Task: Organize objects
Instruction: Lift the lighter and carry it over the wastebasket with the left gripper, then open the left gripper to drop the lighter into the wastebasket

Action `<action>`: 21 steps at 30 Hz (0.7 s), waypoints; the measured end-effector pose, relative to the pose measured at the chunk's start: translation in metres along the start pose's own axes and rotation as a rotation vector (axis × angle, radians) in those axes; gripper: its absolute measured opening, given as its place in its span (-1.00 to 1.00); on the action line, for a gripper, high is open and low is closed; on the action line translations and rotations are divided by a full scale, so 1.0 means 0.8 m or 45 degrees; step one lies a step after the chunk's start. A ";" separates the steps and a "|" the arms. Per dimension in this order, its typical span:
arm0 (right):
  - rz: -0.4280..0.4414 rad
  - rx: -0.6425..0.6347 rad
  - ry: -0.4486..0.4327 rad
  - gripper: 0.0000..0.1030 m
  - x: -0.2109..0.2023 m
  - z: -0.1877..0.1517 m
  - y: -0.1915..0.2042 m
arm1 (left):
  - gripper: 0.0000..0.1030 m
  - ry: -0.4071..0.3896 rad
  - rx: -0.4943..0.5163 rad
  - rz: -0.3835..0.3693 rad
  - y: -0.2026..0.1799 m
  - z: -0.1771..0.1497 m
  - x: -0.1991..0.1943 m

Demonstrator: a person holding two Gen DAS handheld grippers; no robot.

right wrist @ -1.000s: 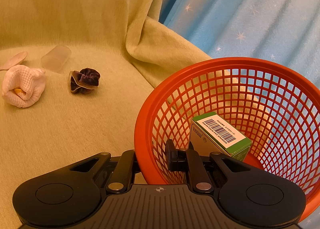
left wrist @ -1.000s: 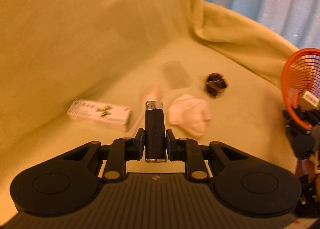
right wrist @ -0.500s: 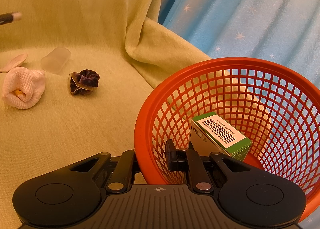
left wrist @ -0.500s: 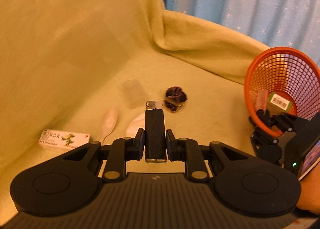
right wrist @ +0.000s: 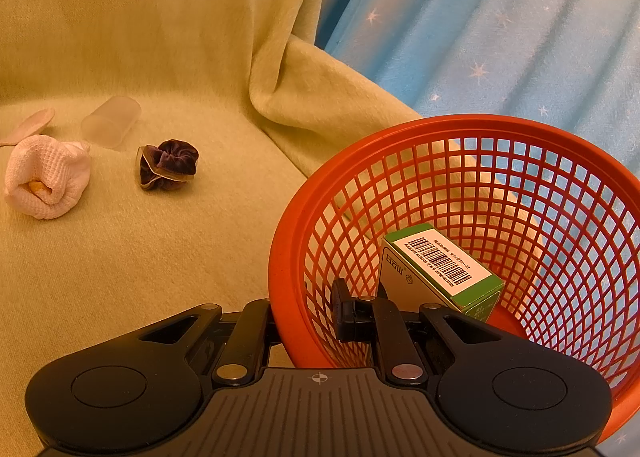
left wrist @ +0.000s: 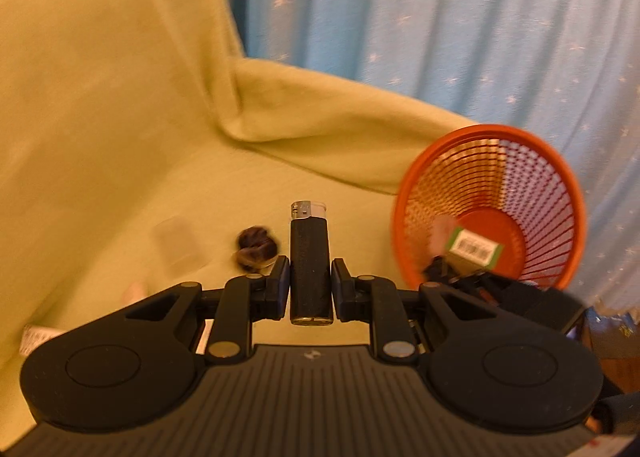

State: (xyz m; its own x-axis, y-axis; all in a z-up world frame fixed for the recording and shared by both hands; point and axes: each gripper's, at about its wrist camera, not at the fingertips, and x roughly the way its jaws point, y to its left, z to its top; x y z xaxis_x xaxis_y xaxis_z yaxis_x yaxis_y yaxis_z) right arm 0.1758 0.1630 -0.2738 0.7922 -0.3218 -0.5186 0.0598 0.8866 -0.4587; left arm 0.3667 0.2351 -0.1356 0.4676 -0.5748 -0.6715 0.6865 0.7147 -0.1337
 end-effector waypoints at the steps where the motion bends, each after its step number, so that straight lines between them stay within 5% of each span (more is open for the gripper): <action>1: 0.000 0.000 0.000 -0.82 0.000 0.000 0.000 | -0.66 -0.001 0.009 -0.019 -0.005 0.004 0.001; 18: 0.002 0.006 -0.005 -0.83 0.001 0.000 -0.001 | -0.66 0.018 0.281 -0.297 -0.128 0.073 0.051; 21: 0.003 0.010 -0.007 -0.83 0.001 0.000 -0.001 | -0.44 0.007 0.269 -0.342 -0.145 0.086 0.064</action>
State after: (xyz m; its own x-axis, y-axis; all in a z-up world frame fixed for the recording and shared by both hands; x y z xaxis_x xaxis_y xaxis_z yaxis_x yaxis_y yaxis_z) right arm 0.1762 0.1619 -0.2736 0.7954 -0.3178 -0.5160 0.0626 0.8900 -0.4516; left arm 0.3492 0.0953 -0.1047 0.2517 -0.7289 -0.6366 0.8853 0.4392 -0.1528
